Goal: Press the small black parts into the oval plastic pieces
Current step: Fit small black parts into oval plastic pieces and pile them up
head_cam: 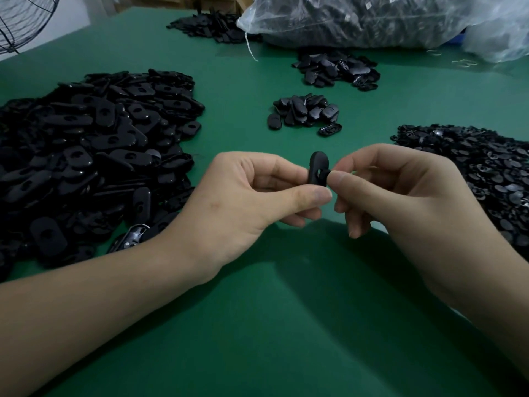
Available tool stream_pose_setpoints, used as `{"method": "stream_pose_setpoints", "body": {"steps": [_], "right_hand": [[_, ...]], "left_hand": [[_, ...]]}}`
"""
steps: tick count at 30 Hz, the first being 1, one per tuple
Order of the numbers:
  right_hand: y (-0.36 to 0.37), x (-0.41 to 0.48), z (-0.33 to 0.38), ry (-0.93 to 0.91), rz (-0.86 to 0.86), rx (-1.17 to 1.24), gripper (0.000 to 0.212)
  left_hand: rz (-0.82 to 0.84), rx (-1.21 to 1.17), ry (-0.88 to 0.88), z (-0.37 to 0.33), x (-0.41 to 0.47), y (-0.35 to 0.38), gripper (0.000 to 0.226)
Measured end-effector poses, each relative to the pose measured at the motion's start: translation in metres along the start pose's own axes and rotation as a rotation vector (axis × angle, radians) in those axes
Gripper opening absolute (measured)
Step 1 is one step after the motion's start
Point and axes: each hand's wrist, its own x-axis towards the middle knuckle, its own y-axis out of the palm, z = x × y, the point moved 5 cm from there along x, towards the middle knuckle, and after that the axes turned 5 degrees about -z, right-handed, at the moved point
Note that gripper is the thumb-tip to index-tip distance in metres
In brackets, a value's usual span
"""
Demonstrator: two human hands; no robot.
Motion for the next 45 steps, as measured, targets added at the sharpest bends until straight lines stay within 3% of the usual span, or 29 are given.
{"method": "stream_pose_setpoints", "body": {"steps": [11,25,38,45], "right_hand": [[-0.001,-0.002,0.008,-0.158,-0.012,-0.228,0.007],[0.002,-0.015,0.030,-0.464,-0.157,-0.776,0.007],[0.005,-0.015,0.029,-0.474,-0.137,-0.713,0.005],[0.006,-0.014,0.025,-0.388,-0.074,-0.592,0.007]], "left_hand": [[0.009,-0.021,-0.028,0.000,-0.001,0.000,0.015],[0.002,0.086,0.068,0.001,-0.002,-0.003,0.007],[-0.022,0.024,0.054,0.002,-0.002,-0.005,0.012],[-0.044,0.036,0.092,0.001,-0.001,-0.006,0.007]]}}
